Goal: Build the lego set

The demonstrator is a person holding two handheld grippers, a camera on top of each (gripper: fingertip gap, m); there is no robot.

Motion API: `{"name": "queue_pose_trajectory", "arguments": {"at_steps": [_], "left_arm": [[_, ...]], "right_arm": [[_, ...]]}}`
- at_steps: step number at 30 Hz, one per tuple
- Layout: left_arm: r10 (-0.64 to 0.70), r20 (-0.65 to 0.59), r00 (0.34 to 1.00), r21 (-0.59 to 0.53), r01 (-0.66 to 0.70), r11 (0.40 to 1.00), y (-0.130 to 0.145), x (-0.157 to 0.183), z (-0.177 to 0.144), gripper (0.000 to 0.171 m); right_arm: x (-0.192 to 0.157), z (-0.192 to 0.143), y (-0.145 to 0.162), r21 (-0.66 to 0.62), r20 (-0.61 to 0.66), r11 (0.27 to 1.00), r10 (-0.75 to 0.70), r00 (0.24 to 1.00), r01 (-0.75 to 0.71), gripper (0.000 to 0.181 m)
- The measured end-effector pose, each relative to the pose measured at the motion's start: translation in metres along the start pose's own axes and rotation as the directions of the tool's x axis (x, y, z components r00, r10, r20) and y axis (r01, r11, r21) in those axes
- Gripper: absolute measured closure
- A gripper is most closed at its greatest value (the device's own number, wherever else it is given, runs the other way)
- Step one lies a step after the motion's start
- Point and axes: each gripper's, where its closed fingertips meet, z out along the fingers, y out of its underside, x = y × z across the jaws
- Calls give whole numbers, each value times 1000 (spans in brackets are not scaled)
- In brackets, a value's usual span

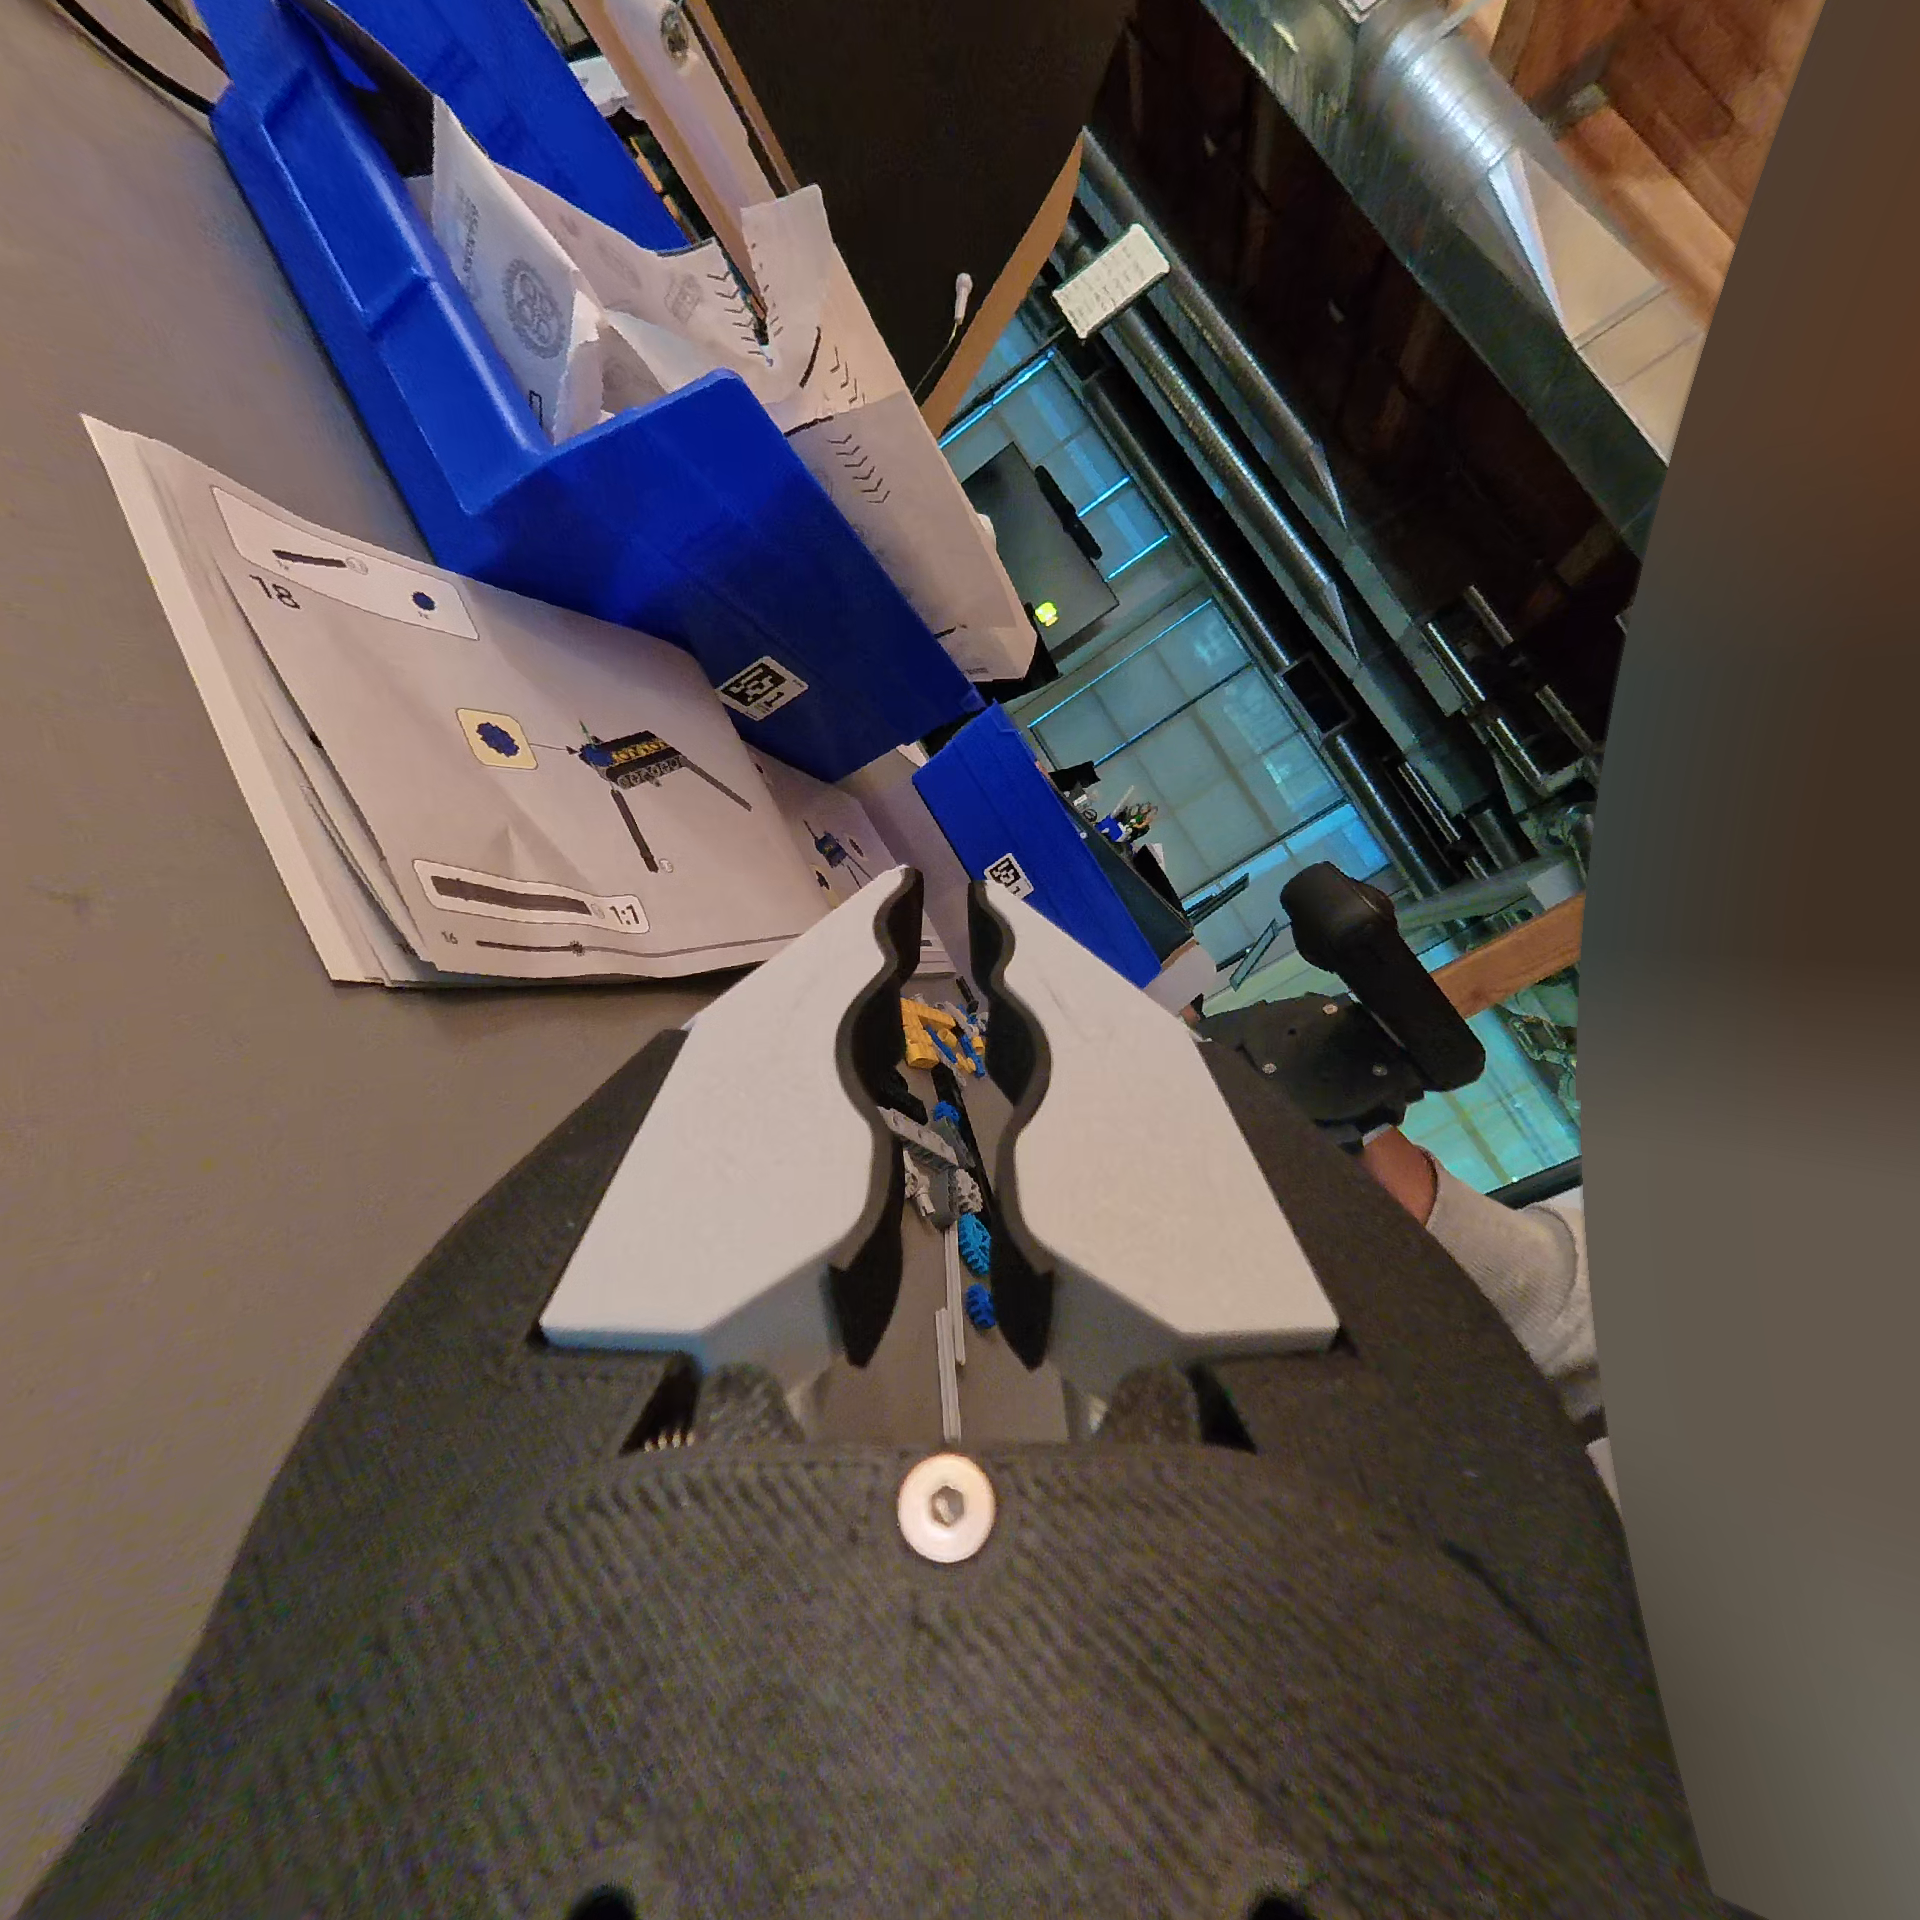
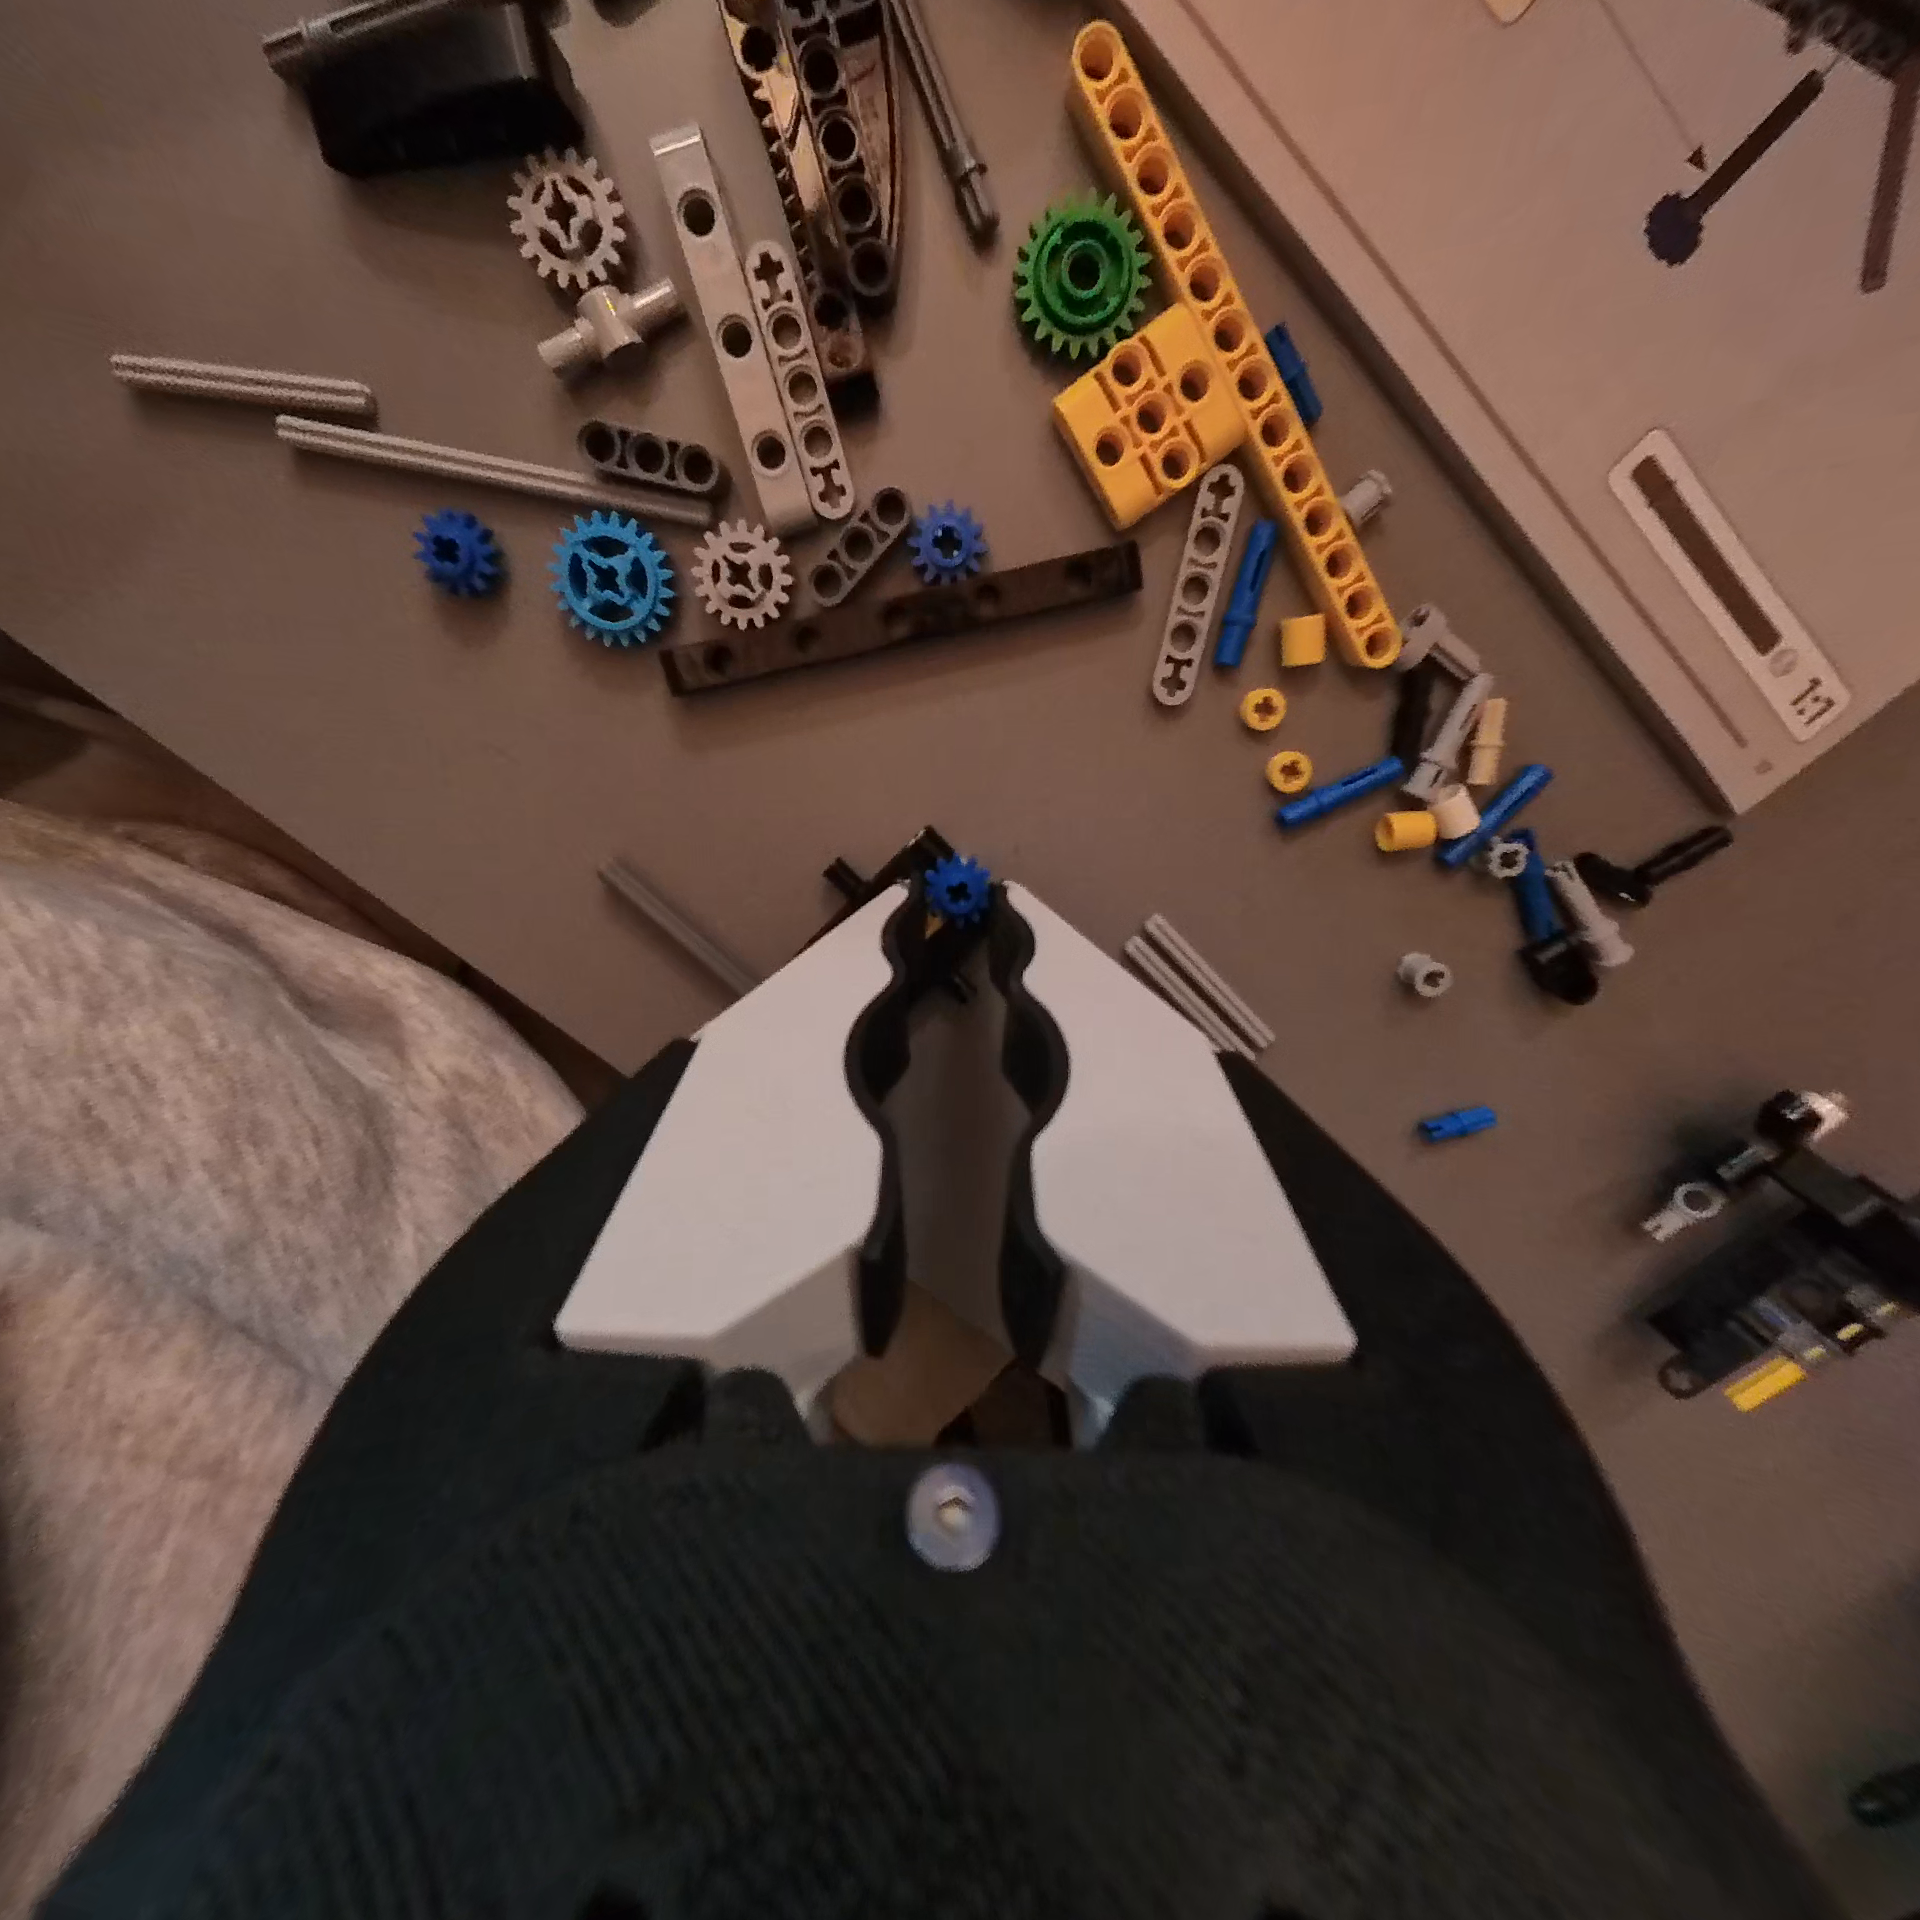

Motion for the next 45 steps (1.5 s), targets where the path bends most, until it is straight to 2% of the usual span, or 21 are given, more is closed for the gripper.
{"name": "queue_pose_trajectory", "arguments": {"at_steps": [32, 39, 45], "left_arm": [[-10, -2, 1000, -5, 10, 1000, 0, 0, -1, 162], [-7, -3, 1000, -1, 7, 1000, -1, 1, -1, 161], [7, -20, 1000, -2, -7, 1000, 0, 5, -1, 160]], "right_arm": [[-1, 2, 2, -206, 86, 978, -17, 996, 34, 172], [-1, 3, 2, -195, 93, 980, -24, 995, 42, 172], [-2, 0, -2, -84, 106, 996, -15, 994, 24, 172]]}}
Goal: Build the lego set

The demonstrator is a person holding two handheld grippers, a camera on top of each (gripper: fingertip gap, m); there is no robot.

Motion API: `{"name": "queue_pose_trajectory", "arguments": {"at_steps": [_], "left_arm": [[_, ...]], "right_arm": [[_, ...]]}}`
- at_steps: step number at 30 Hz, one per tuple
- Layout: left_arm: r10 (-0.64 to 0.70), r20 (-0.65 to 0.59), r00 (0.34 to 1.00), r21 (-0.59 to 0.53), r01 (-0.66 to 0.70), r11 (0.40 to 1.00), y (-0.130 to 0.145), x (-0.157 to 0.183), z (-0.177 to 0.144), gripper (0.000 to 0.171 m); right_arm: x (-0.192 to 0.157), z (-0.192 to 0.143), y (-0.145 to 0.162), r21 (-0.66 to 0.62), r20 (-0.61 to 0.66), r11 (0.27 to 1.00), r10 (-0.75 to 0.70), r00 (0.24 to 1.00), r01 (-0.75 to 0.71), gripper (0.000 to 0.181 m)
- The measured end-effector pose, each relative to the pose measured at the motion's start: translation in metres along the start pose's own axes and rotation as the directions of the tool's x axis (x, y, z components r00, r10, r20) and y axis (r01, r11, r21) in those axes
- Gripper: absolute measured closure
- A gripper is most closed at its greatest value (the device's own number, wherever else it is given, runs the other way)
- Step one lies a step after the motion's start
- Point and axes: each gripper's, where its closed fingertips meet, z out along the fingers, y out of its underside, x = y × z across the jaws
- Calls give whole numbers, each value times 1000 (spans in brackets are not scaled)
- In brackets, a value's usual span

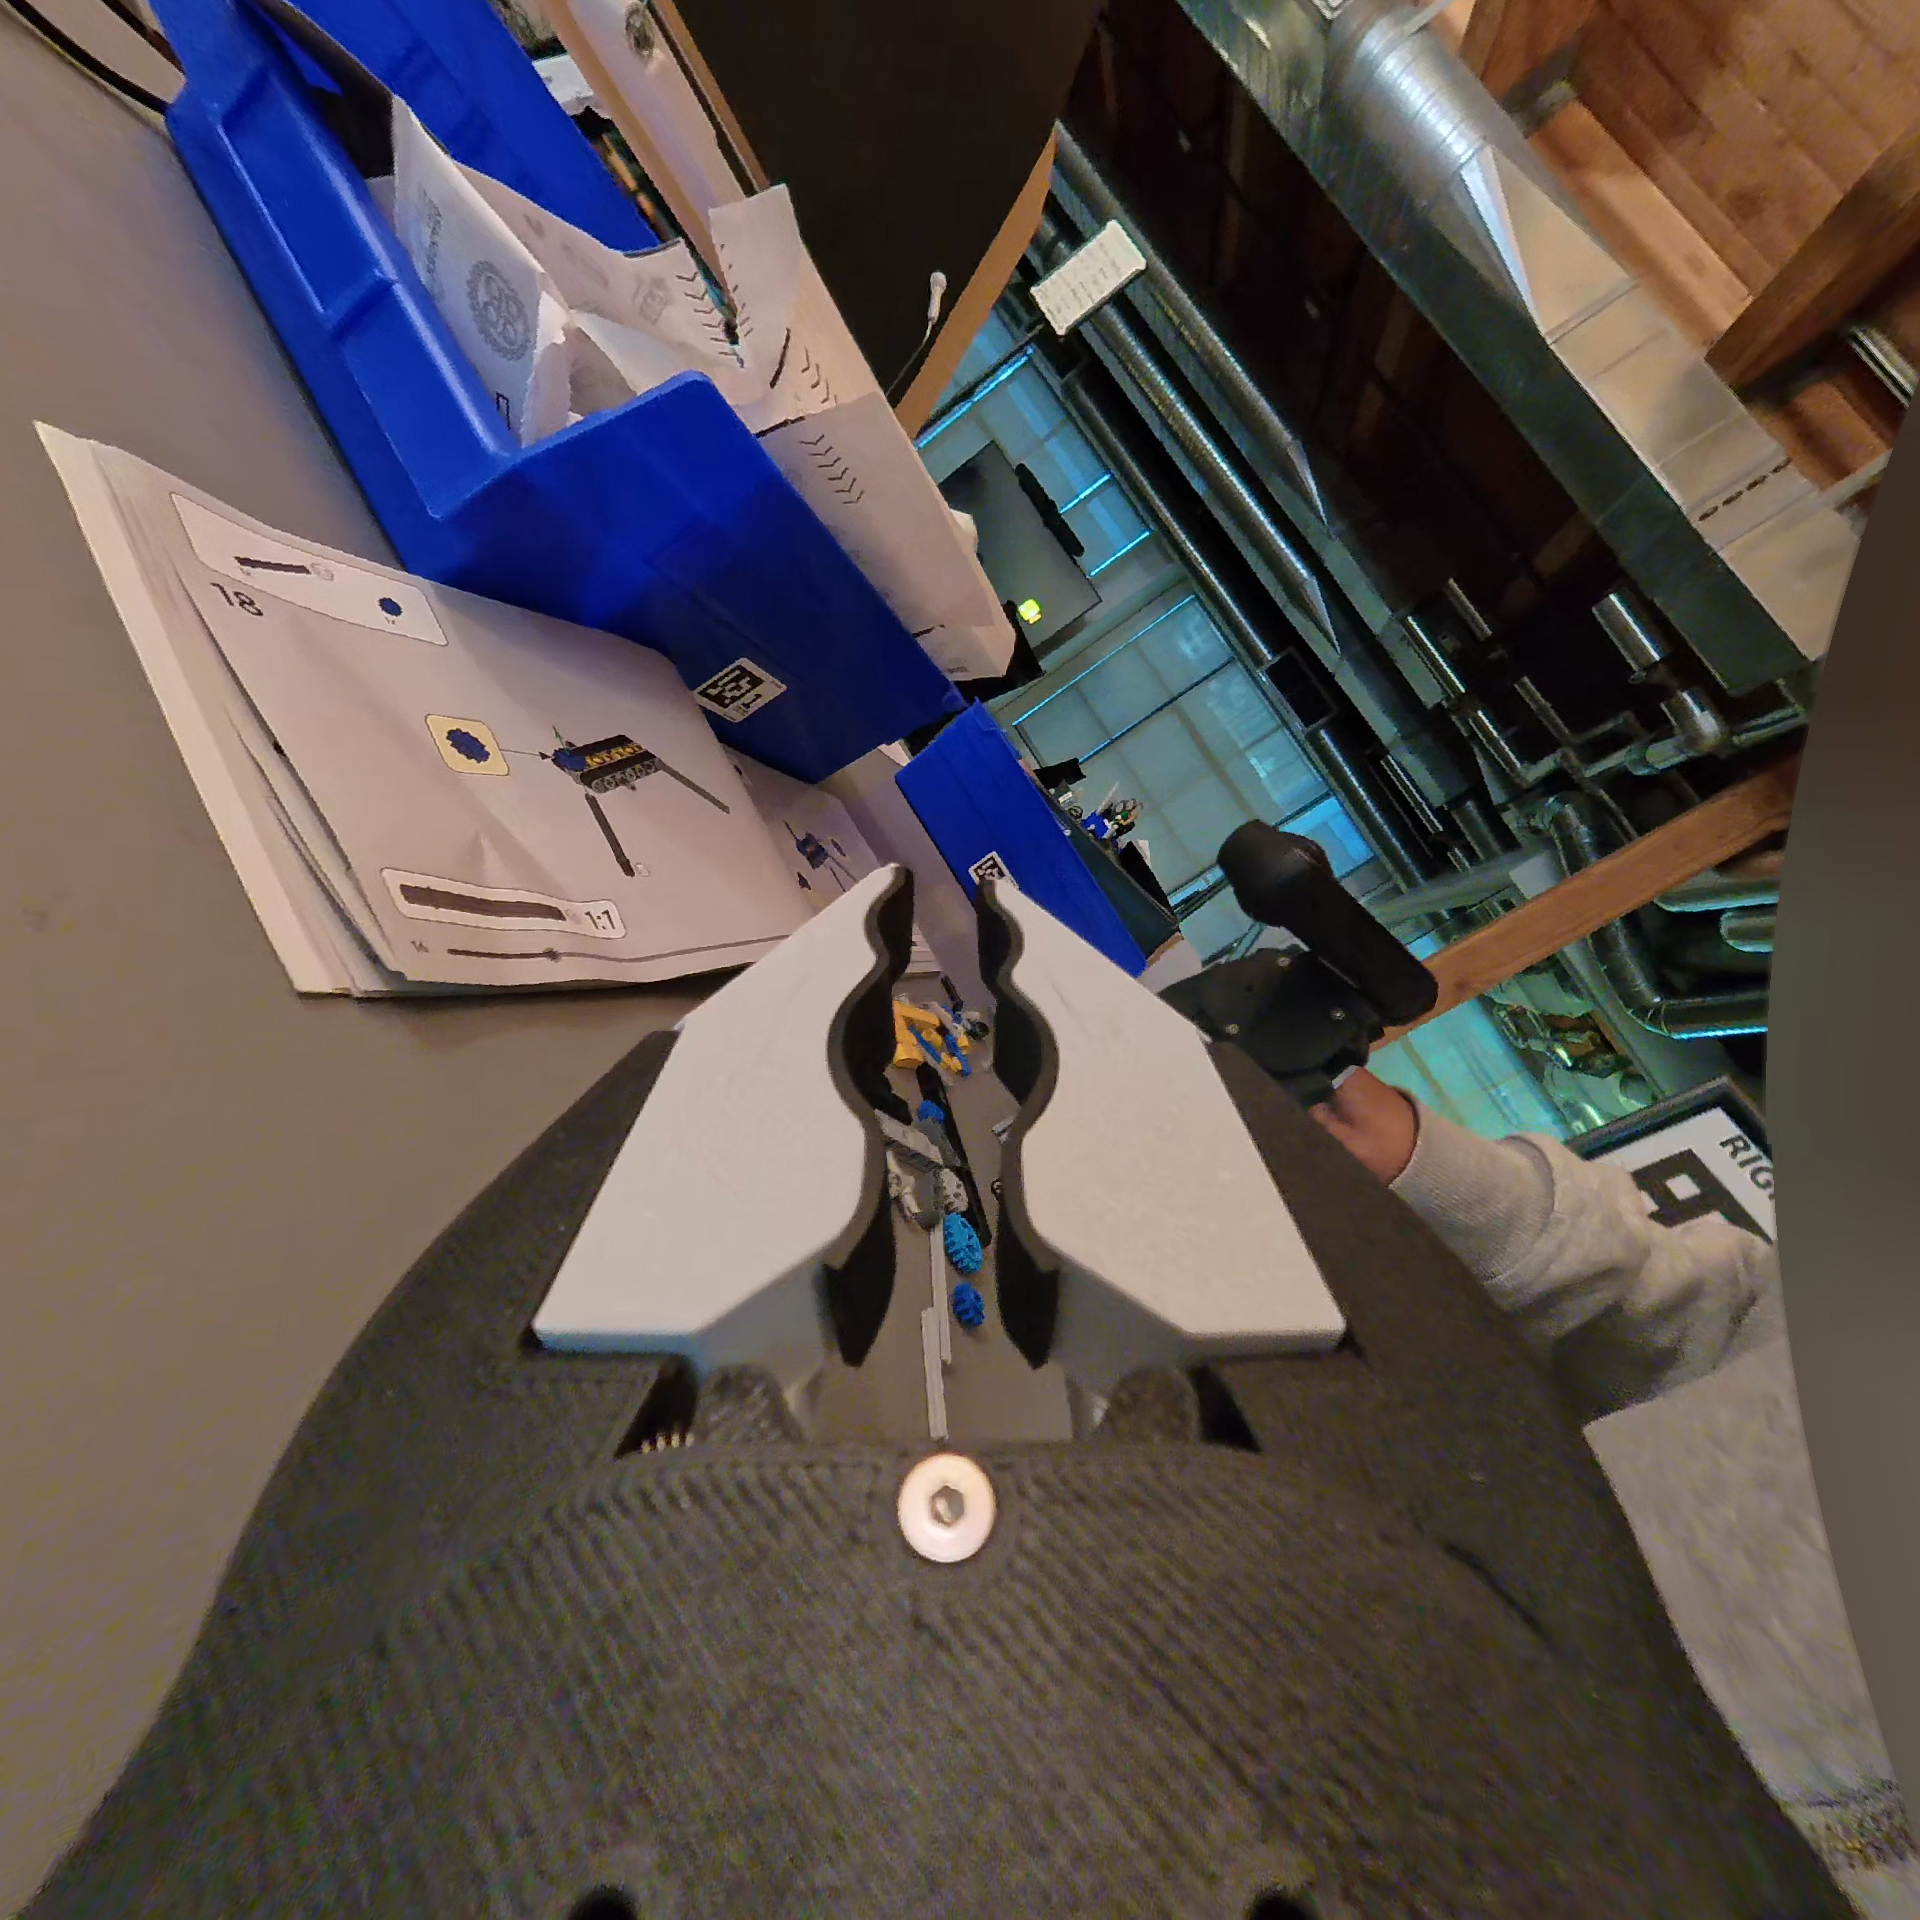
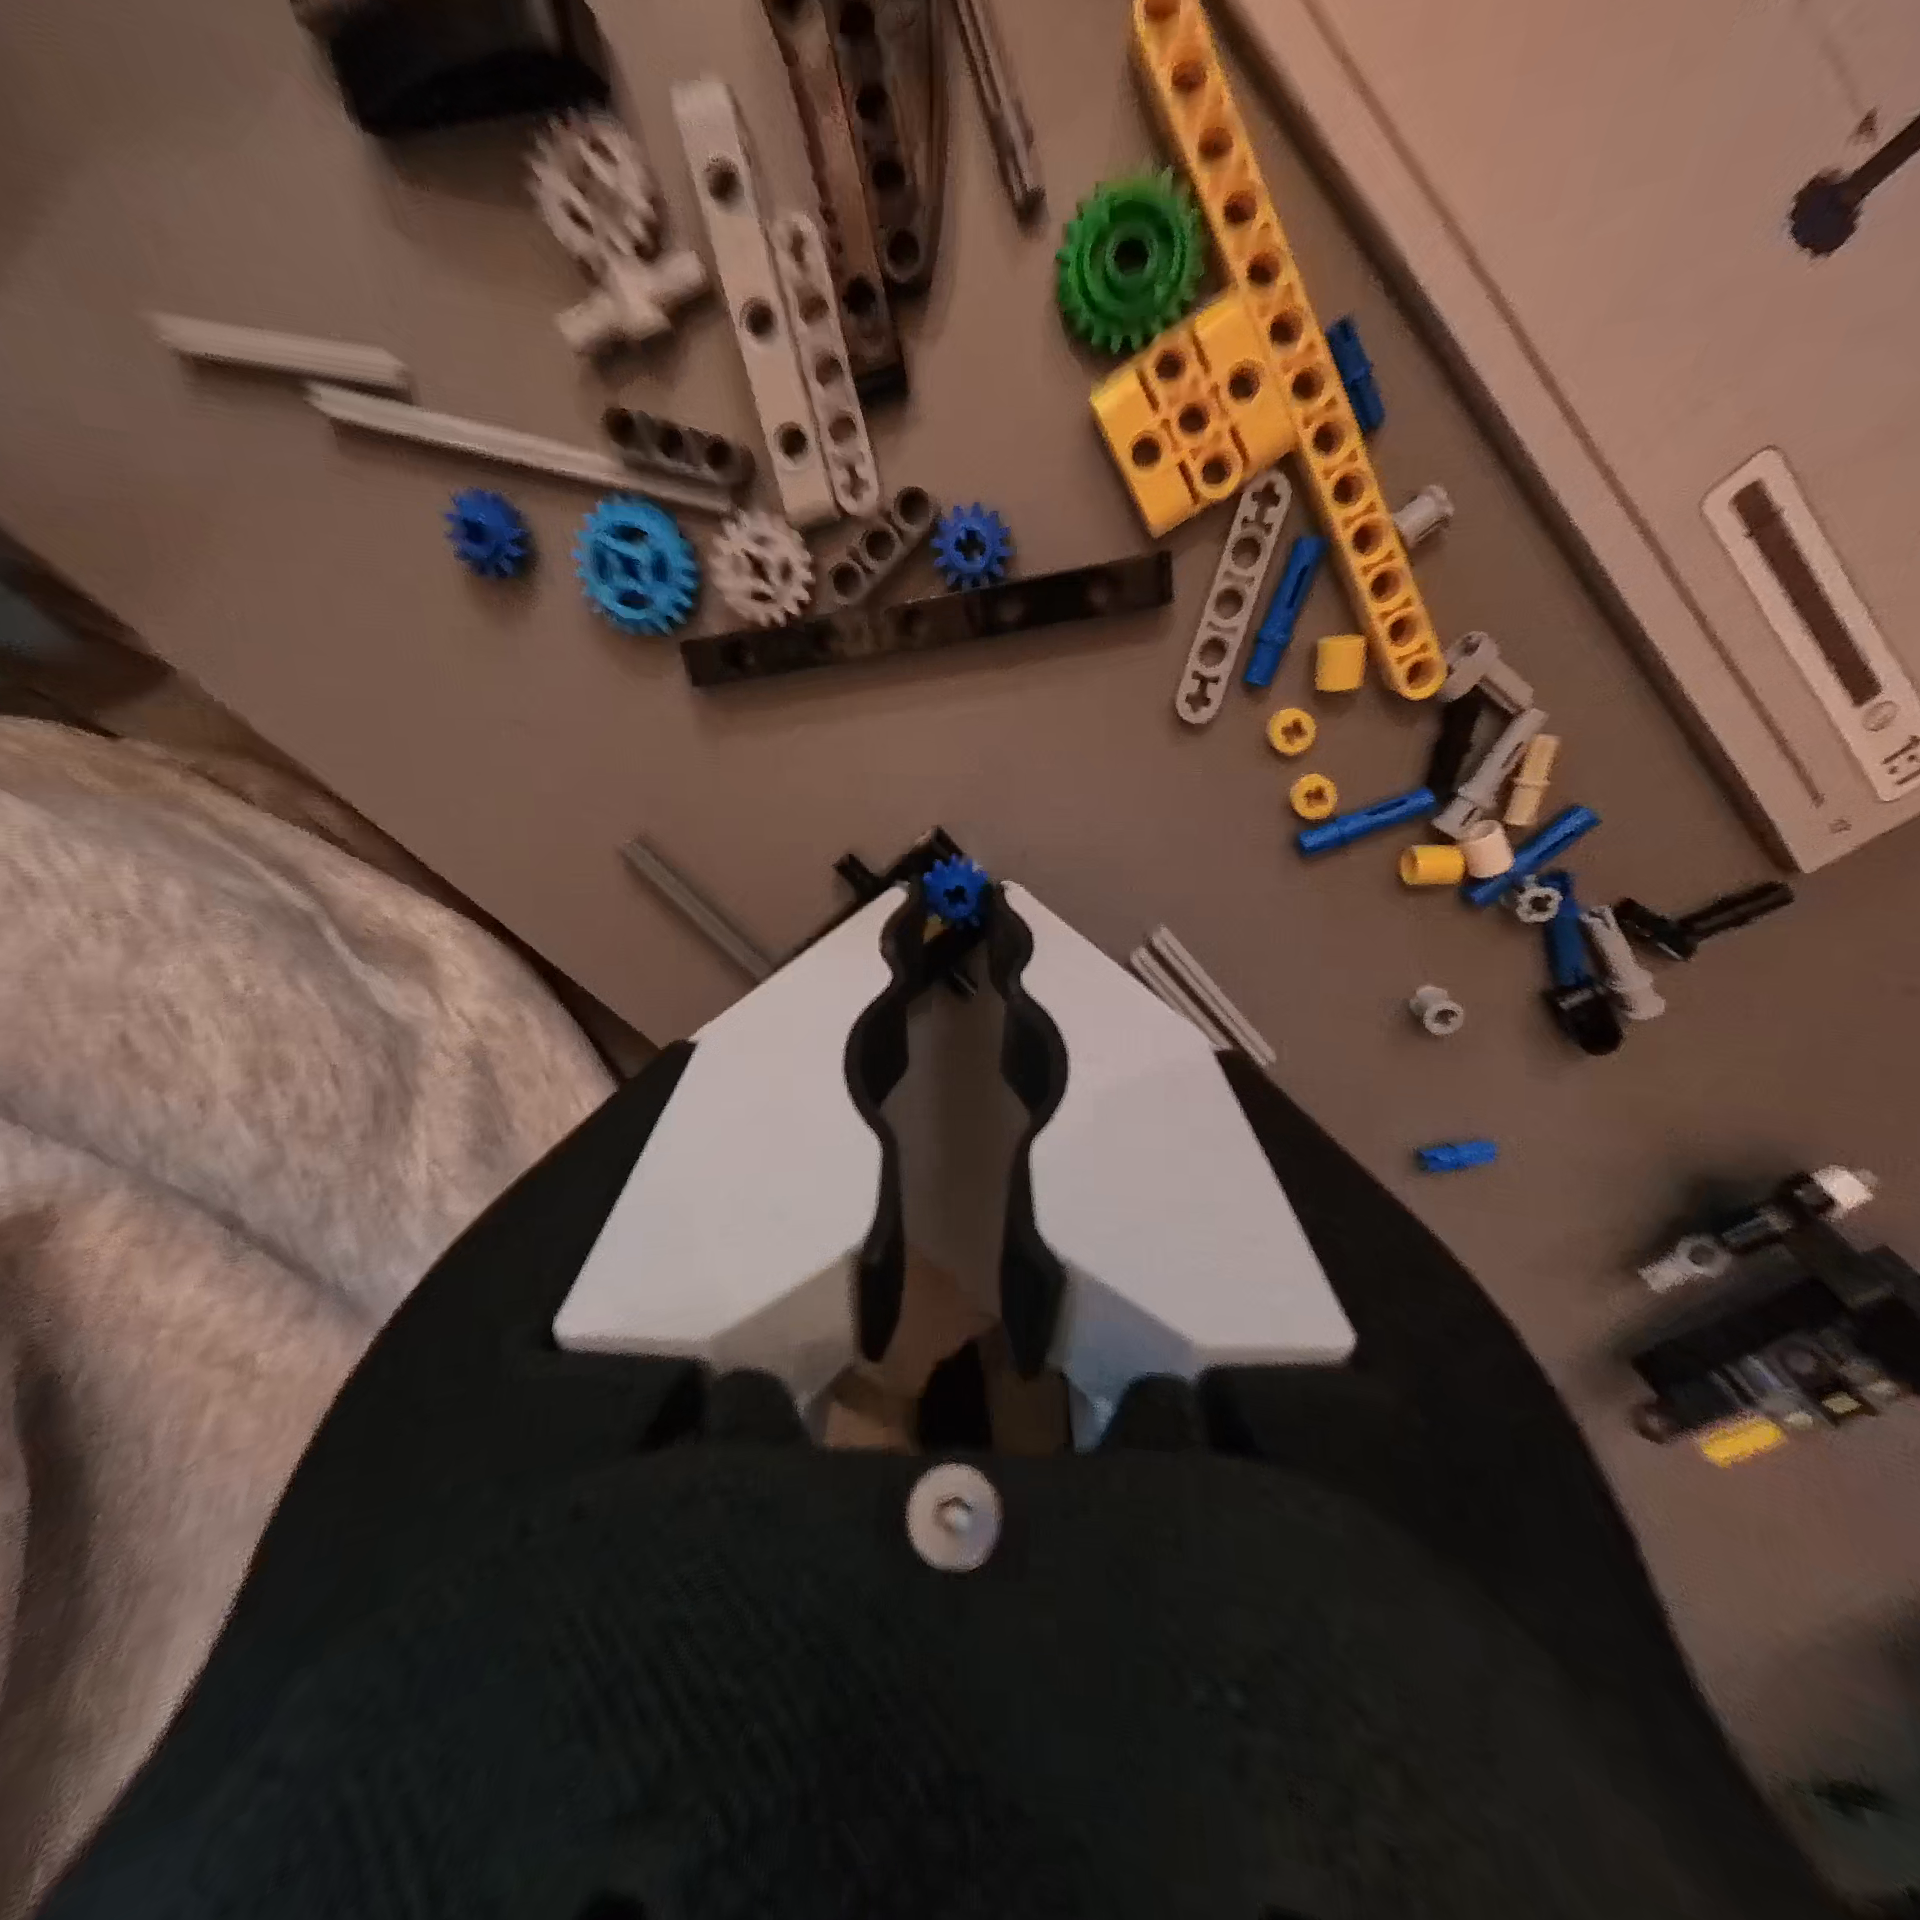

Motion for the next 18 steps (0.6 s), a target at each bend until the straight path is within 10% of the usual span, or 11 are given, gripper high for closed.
{"name": "queue_pose_trajectory", "arguments": {"at_steps": [18], "left_arm": [[43, 13, 999, -46, -42, 998, 12, 3, 9, 160]], "right_arm": [[4, -11, 4, 245, 125, 962, 91, 988, -120, 171]]}}
